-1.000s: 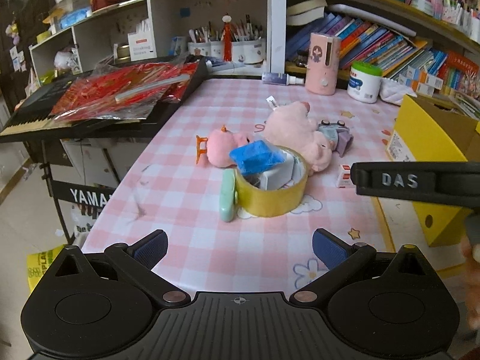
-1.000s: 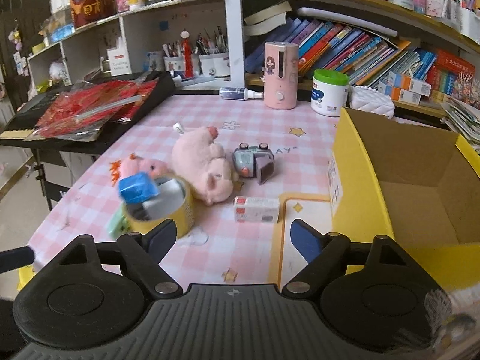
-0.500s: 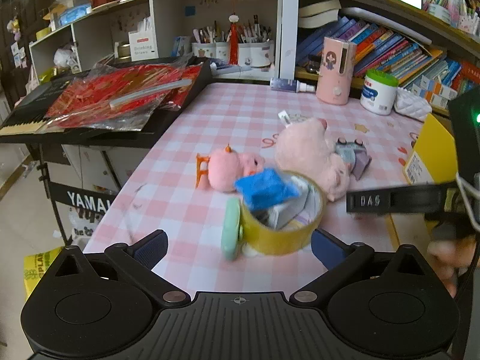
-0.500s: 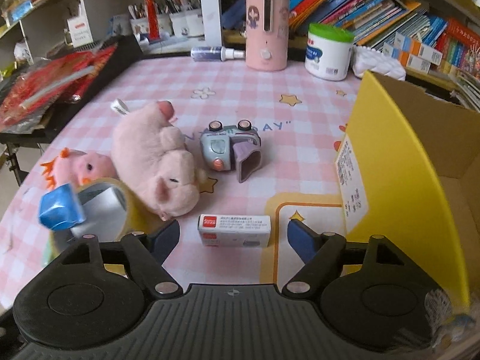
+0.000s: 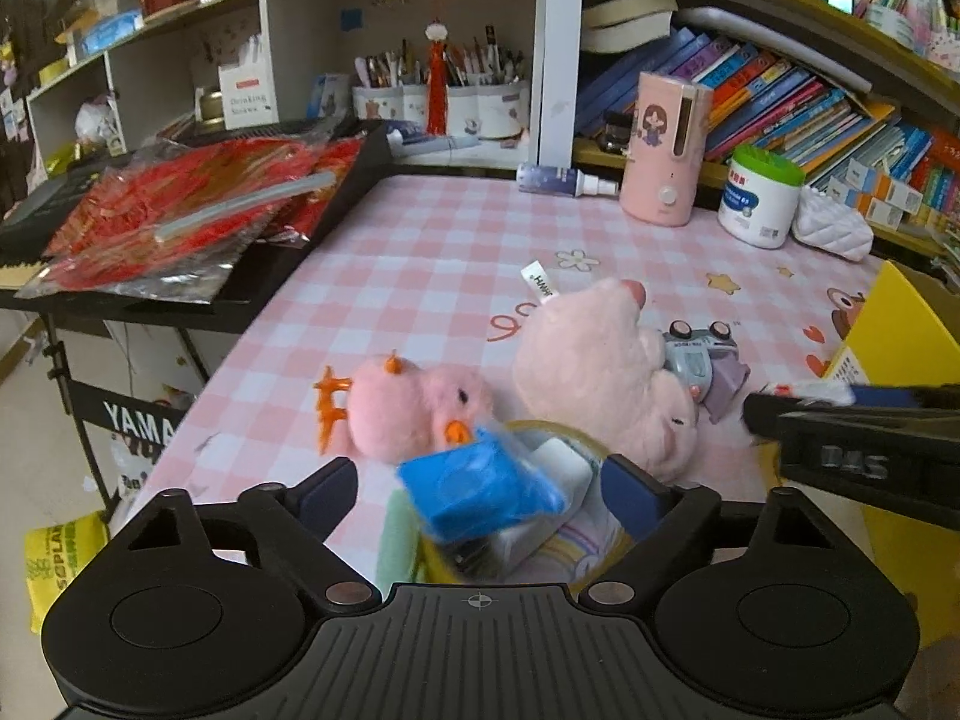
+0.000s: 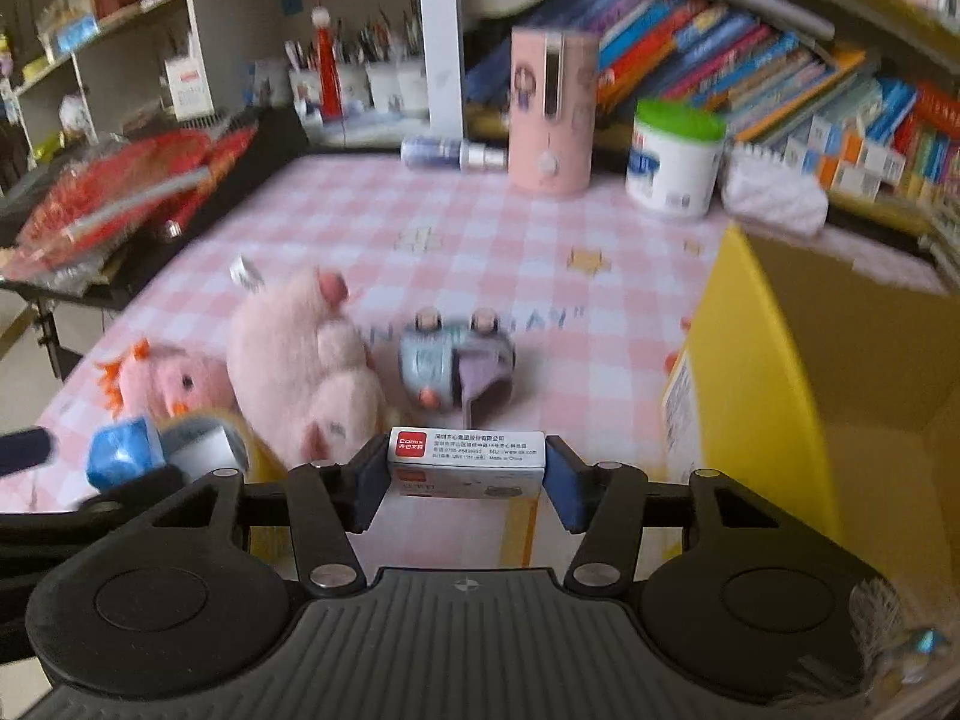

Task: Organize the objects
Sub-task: 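Grasp the blue bagged sponge with the left tool while the right tool grasps the red-labeled white box, then lift and carry the blue sponge and white box with both tools over the yellow box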

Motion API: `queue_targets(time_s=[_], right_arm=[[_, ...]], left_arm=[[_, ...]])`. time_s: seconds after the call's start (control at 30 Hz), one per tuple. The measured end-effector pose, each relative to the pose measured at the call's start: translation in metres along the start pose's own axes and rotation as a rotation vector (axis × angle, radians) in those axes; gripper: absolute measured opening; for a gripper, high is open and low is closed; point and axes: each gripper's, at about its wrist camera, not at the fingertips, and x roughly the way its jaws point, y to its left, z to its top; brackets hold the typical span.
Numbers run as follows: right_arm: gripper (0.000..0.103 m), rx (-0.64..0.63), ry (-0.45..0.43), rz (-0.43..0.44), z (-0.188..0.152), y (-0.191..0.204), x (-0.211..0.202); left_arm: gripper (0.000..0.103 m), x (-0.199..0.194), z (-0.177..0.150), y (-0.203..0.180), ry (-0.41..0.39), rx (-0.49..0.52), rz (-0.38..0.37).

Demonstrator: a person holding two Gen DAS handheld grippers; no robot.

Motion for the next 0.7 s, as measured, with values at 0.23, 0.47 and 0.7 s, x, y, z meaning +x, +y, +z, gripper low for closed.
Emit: queue_targets(time_s=[0.23,0.47,0.7], right_arm=[[0.052,-0.041,-0.032,0.034,0.005,0.002,-0.010],[0.052,-0.048,-0.036,0.058,0.000,0.008,-0.019],[0.052,-0.037,-0.038,0.077,-0.014,0.015,-0.043]], left_arm=[[0.046,0.005,0.003,0.005,0.013,-0.056,-0.016],[0.044,-0.023,-0.002,0.012,-0.034,-0.085,-0.051],[0.044,-0.057,-0.019,0.022,-0.056,-0.087,-0.074]])
